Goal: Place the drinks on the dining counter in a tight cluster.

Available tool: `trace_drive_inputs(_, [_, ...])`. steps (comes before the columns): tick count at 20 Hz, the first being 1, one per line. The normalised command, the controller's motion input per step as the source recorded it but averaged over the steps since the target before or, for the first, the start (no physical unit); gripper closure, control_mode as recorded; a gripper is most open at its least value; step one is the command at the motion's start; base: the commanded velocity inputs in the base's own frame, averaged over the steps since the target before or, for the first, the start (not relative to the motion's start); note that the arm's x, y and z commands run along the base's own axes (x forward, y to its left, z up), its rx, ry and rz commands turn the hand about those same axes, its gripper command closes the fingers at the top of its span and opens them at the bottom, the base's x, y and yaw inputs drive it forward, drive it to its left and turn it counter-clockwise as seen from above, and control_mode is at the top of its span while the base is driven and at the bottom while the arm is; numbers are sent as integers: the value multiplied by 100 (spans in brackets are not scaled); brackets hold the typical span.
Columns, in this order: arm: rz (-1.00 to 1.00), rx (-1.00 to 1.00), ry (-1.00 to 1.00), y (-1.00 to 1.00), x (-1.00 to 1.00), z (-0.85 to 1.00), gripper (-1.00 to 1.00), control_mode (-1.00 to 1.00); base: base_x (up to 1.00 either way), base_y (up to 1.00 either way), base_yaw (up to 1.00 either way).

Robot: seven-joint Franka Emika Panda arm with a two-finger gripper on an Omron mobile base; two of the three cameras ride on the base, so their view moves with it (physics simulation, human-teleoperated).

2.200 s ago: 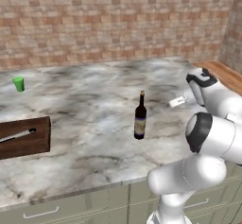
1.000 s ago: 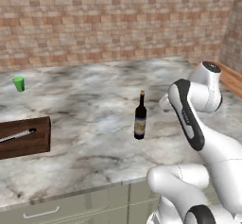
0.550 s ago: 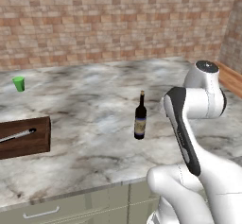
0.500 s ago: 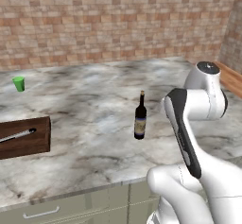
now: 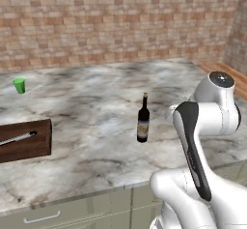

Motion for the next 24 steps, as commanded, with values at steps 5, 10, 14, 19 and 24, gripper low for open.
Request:
trace_drive_inputs(5, [-1, 0, -21, 0, -76, 5, -100, -100, 0, 0, 0])
trace_drive_inputs(10, [0, 0, -7, 0, -28, 0, -100, 100, -35, -5, -3])
trace_drive_inputs(14, [0, 0, 0, 0, 0, 0, -100, 100, 27, 1, -6])
trace_drive_inputs(19, [0, 0, 0, 0, 0, 0, -100, 100, 90, -29, 0])
trace_drive_inputs(24, [0, 0, 0, 0, 0, 0, -100, 100, 70, -79, -32])
